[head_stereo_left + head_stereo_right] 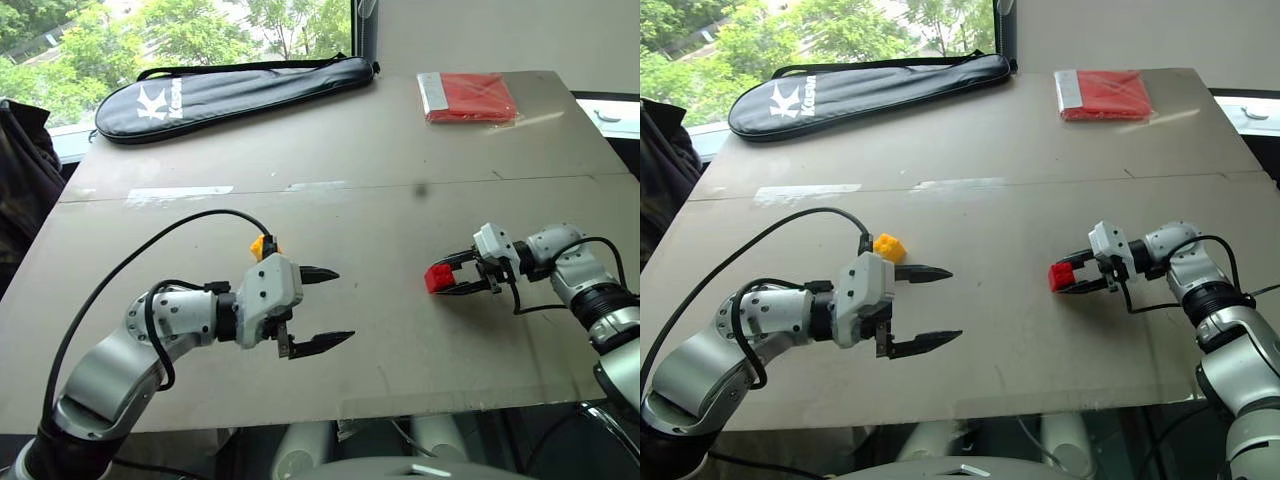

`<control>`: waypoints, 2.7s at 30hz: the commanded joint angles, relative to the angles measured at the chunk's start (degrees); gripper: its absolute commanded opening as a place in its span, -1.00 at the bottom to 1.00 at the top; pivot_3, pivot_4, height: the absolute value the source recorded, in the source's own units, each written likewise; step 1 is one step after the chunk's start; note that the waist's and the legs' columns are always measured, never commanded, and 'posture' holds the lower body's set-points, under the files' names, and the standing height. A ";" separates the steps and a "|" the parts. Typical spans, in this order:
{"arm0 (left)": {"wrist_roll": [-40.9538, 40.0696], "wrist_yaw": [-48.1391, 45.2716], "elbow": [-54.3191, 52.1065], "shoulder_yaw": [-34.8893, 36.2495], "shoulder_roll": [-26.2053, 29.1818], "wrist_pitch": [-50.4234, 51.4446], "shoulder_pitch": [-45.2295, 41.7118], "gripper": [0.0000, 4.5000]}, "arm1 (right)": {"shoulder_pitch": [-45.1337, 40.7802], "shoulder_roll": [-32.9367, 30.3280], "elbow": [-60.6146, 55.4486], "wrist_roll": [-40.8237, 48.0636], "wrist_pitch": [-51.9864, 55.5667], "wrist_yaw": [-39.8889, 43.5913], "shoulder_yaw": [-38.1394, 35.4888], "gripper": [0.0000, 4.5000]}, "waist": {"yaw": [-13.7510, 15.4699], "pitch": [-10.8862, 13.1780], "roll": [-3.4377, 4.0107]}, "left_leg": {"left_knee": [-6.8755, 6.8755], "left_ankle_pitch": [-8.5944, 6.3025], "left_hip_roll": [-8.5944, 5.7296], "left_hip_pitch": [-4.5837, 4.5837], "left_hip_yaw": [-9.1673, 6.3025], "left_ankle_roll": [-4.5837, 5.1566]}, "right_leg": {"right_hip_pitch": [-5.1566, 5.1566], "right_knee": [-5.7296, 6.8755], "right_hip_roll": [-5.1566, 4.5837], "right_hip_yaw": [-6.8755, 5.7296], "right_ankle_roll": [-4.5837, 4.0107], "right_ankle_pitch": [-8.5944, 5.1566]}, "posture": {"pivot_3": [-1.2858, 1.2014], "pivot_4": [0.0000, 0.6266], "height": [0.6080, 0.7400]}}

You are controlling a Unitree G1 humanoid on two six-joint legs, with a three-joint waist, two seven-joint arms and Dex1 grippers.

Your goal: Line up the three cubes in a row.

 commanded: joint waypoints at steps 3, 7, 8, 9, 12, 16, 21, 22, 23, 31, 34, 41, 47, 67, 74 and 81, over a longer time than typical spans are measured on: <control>0.18 0.42 -1.94 1.33 0.04 -1.08 0.71 1.00 | -2.42 0.02 3.08 0.95 -2.97 3.07 0.73 -0.41 | 0.02 0.00 0.00 | 0.00 0.00 0.00 0.00 -0.01 -0.01 | -0.01 0.03 0.02 0.00 -0.01 0.00 | 0.03 -0.52 0.88; 0.34 0.16 -1.87 1.65 0.26 -1.45 1.38 1.00 | -3.23 0.51 4.39 0.91 -3.43 3.07 0.98 0.38 | 0.03 0.00 0.00 | 0.00 0.01 0.01 0.01 0.00 -0.01 | -0.02 0.04 0.03 0.01 -0.02 0.01 | 0.03 -0.52 0.88; 0.41 0.04 -1.74 1.69 0.30 -1.58 1.43 1.00 | -3.40 0.53 4.56 1.02 -3.55 3.07 1.08 0.64 | 0.03 0.00 0.00 | 0.00 0.01 0.01 0.00 0.00 -0.01 | -0.02 0.04 0.03 0.01 -0.02 0.01 | 0.03 -0.52 0.88; 0.42 -0.08 -1.65 1.78 0.35 -1.69 1.54 1.00 | -3.60 0.93 5.22 0.79 -4.45 3.07 0.51 0.84 | 0.02 0.00 0.00 | 0.00 0.01 0.01 0.00 0.00 -0.01 | -0.02 0.04 0.03 0.01 -0.02 0.01 | 0.03 -0.52 0.88; 0.66 -0.16 -1.51 1.67 0.28 -1.92 1.73 1.00 | -4.41 1.82 7.40 -0.37 -6.53 3.07 -0.63 0.99 | -0.05 0.00 0.01 | 0.00 0.01 0.02 0.01 0.01 -0.02 | -0.03 0.05 0.04 0.02 -0.04 0.03 | 0.03 -0.52 0.88; 0.63 0.58 -1.91 2.00 -0.11 -2.08 2.88 1.00 | -5.44 2.11 9.35 -1.82 -8.49 3.07 -1.80 0.99 | -0.04 0.00 0.01 | 0.00 0.02 0.02 0.01 0.00 -0.04 | -0.03 0.06 0.05 0.01 -0.05 0.03 | 0.03 -0.52 0.88; 2.56 6.09 -2.77 6.54 -4.58 -5.67 10.59 1.00 | -2.75 -2.34 2.56 3.76 -3.84 3.07 -5.75 0.99 | 0.00 0.02 0.06 | 0.00 0.02 0.02 -0.03 0.02 -0.04 | -0.08 0.04 0.04 0.04 -0.05 0.03 | 0.03 -0.52 0.88; 2.96 7.64 -2.80 8.13 -6.40 -6.81 13.21 1.00 | -1.45 -3.62 0.33 5.66 -2.01 3.07 -7.61 0.99 | 0.08 0.02 0.06 | -0.01 0.02 0.02 -0.05 0.02 -0.03 | -0.09 0.03 0.01 0.05 -0.05 0.03 | 0.03 -0.52 0.88; 3.34 8.98 -2.70 9.59 -8.28 -8.18 15.42 1.00 | -0.24 -4.56 -1.55 7.22 -0.20 3.07 -9.60 0.99 | 0.19 0.02 0.06 | -0.01 0.02 0.02 -0.07 0.01 -0.03 | -0.10 0.00 0.01 0.04 -0.05 0.03 | 0.03 -0.52 0.88; 3.73 4.53 8.01 25.98 -14.74 -22.77 31.24 1.00 | 16.15 -8.82 -18.43 14.09 15.25 2.45 -29.09 0.99 | 1.34 -0.04 0.14 | -0.01 -0.02 0.12 0.01 0.05 0.03 | -0.04 0.05 0.01 0.04 -0.12 0.06 | 0.03 -0.52 0.88; 1.55 0.61 14.82 31.43 -15.03 -27.33 32.42 1.00 | 23.60 -9.21 -25.04 14.96 18.92 2.59 -34.32 0.99 | 1.71 -0.06 0.23 | 0.03 -0.14 0.13 0.00 0.07 0.25 | -0.01 0.03 0.04 0.01 -0.14 0.07 | 0.03 -0.52 0.88; 1.09 -0.35 25.98 36.27 -19.97 -36.48 31.02 1.00 | 32.51 -8.55 -36.77 17.48 22.52 3.07 -40.85 0.99 | 1.40 -0.11 0.26 | 0.22 -0.13 0.12 0.06 0.10 0.27 | 0.13 0.03 0.06 0.05 -0.12 0.17 | 0.03 -0.52 0.88; 4.51 7.40 27.75 34.82 -25.07 -38.55 29.21 1.00 | 33.89 -7.81 -40.89 19.11 25.47 3.07 -42.64 0.99 | 1.47 -0.14 0.20 | 0.31 -0.13 0.25 0.04 0.09 0.26 | 0.13 0.04 0.16 0.02 -0.11 0.24 | 0.03 -0.52 0.88; 21.18 32.39 28.48 24.36 -36.17 -38.55 24.12 1.00 | 34.22 -5.84 -42.75 16.48 25.53 3.07 -43.55 0.99 | 2.08 -0.18 0.14 | 0.76 -0.14 0.28 -0.04 0.11 0.27 | 0.23 0.08 0.26 0.02 0.01 0.42 | 0.03 -0.52 0.88; 21.91 36.38 27.68 22.90 -36.21 -34.27 22.30 1.00 | 34.75 -5.32 -44.88 15.46 27.63 2.62 -45.81 0.99 | 2.39 -0.18 0.14 | 0.78 -0.14 0.28 -0.04 0.10 0.27 | 0.23 0.09 0.28 0.02 0.01 0.45 | 0.03 -0.52 0.88; 17.82 37.10 26.99 23.73 -36.11 -27.80 22.00 0.32 | 34.02 -4.42 -44.21 14.15 28.38 2.81 -47.03 1.00 | 2.58 -0.23 0.23 | 0.78 -0.15 0.29 -0.02 0.11 0.27 | 0.23 0.09 0.28 0.03 0.01 0.45 | 0.03 -0.52 0.88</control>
